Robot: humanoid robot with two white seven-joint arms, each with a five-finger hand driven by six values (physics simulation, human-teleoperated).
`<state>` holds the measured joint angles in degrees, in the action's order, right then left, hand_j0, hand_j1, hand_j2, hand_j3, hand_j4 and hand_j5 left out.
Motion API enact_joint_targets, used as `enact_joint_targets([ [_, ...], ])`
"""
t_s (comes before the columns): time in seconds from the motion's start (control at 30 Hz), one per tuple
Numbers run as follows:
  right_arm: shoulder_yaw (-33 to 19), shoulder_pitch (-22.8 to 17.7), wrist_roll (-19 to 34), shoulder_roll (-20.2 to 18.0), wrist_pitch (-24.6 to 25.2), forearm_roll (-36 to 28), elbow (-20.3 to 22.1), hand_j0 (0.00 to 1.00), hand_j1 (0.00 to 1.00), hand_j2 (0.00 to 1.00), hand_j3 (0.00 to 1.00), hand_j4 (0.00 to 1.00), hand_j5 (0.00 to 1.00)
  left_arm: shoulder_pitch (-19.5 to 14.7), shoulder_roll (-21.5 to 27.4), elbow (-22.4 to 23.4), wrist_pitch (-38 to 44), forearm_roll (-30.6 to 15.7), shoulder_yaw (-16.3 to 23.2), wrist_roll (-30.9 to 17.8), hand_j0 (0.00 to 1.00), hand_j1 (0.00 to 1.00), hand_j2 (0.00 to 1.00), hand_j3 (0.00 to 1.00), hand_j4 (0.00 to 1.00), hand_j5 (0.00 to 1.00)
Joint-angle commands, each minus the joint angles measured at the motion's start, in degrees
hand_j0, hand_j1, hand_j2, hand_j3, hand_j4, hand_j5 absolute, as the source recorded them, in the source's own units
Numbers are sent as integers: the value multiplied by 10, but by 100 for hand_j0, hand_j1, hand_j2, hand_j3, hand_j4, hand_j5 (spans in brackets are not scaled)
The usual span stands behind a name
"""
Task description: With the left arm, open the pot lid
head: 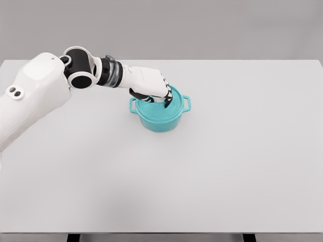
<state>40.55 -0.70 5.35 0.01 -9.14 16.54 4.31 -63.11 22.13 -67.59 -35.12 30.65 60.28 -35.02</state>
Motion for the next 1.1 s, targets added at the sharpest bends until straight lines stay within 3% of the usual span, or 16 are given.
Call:
enact_joint_targets([
  [0.0,1,0,0,0,0,0,1,100,100,100,100,100,100,0,0,0,1,-2,-1,0,49,49,49,49,49,49],
  [0.23,0,0,0,0,0,0,0,100,100,100,100,100,100,-8,18,-5,1,-5,-6,0,46,46,46,46,46,46],
  [0.53,0,0,0,0,0,0,0,100,100,100,100,100,100,-3,180,-61,1,-6,-21,0,46,46,46,46,46,46],
  [0.8,0,0,0,0,0,0,1,100,100,100,100,100,100,9,194,-60,1,-3,-19,0,49,49,49,49,49,49],
  [0.93,0,0,0,0,0,0,0,100,100,100,100,100,100,16,199,-59,1,-2,-20,0,56,56,56,56,56,56],
  [1.0,0,0,0,0,0,0,0,100,100,100,100,100,100,17,199,-56,1,-3,-20,0,78,78,78,78,78,78],
  [1.07,0,0,0,0,0,0,0,100,100,100,100,100,100,21,199,-56,1,-3,-20,0,92,92,92,92,92,92],
])
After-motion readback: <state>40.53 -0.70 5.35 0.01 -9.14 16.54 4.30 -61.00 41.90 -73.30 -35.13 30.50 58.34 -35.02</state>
